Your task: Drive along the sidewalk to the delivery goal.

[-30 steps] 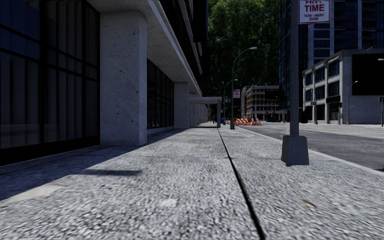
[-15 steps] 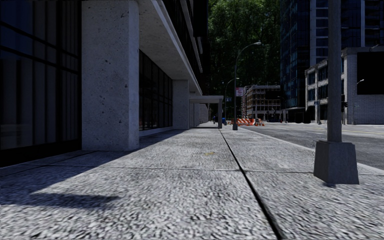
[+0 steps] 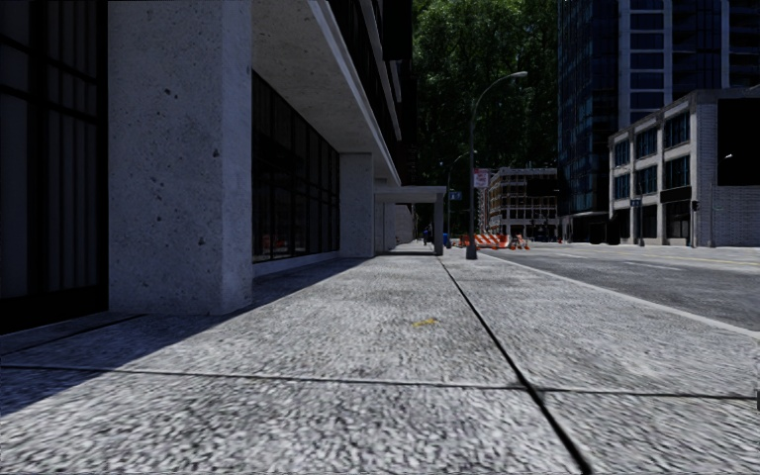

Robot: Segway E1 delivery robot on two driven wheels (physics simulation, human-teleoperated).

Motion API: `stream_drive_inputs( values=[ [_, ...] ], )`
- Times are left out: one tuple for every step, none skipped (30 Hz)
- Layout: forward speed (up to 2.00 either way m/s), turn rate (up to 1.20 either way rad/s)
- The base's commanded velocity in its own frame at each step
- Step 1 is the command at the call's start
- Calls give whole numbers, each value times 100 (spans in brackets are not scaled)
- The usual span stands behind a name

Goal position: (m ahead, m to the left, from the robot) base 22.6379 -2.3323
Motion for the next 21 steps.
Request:
stream_drive_inputs(
  values=[
    [200, 0],
    [200, 0],
    [200, 0],
    [200, 0],
    [200, 0],
    [200, 0],
    [200, 0],
    [200, 0],
    [200, 0],
    [200, 0],
    [200, 0],
    [200, 0],
    [200, 0],
    [200, 0],
    [200, 0],
    [200, 0],
    [200, 0],
    [200, 0],
    [200, 0],
    [200, 0],
    [200, 0]
  ],
)
